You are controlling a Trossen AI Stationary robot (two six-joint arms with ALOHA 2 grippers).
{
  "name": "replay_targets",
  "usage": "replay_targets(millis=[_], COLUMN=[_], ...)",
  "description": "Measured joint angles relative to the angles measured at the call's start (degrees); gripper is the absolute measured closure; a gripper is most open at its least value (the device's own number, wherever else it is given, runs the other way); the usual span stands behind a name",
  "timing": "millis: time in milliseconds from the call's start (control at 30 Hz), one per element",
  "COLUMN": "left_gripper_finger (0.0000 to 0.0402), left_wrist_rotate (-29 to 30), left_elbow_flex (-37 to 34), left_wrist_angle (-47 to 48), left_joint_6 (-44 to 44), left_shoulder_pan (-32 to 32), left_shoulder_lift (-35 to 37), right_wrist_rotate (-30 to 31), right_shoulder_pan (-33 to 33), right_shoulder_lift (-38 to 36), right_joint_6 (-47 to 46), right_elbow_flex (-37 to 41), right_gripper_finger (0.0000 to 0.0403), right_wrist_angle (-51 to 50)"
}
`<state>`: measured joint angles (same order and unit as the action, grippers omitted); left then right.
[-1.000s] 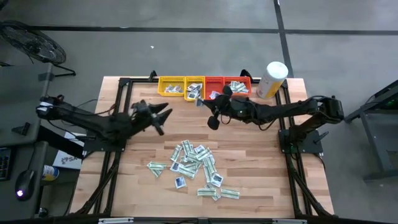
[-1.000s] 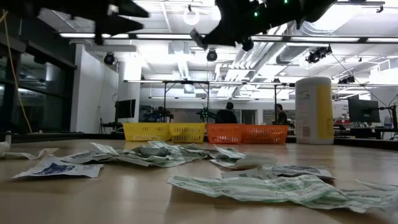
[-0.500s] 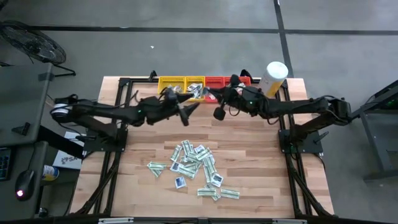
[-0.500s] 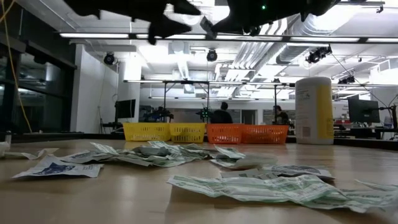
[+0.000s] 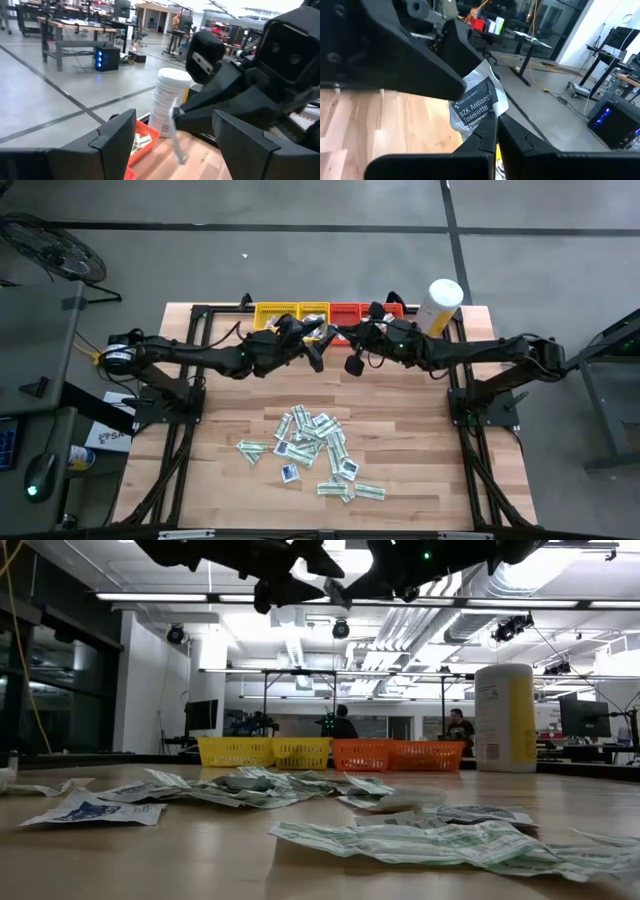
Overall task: Pick & Place First Aid Supplies
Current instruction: Put the gray packet into the right yellow bin
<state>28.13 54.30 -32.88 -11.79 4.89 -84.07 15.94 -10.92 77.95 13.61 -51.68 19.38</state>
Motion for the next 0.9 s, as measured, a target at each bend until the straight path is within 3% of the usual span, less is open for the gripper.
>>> replay_targets(millis=[500, 700, 900], left_gripper_finger=[0.0226, 0.0233, 0.0233], left_wrist_rotate=[2.21, -3.4, -2.27], left_elbow_flex=[0.0, 0.0, 0.0], left_wrist_angle=[1.26, 1.11, 1.13], left_joint_6=[-3.03, -2.99, -2.58], left_shoulder_pan=[-0.02, 0.0, 0.02], left_shoulder_lift=[0.0, 0.02, 0.02], right_wrist_rotate=[-1.66, -2.21, -4.4], right_shoulder_pan=[-0.76, -1.73, -2.36], right_shoulder_lift=[-3.49, -3.38, -3.36], right_joint_6=[0.11, -0.1, -2.11], right_elbow_flex=[-0.02, -0.02, -0.02], right_gripper_finger=[0.0403, 0.0403, 0.0403], right_wrist_angle=[-1.31, -2.0, -2.04])
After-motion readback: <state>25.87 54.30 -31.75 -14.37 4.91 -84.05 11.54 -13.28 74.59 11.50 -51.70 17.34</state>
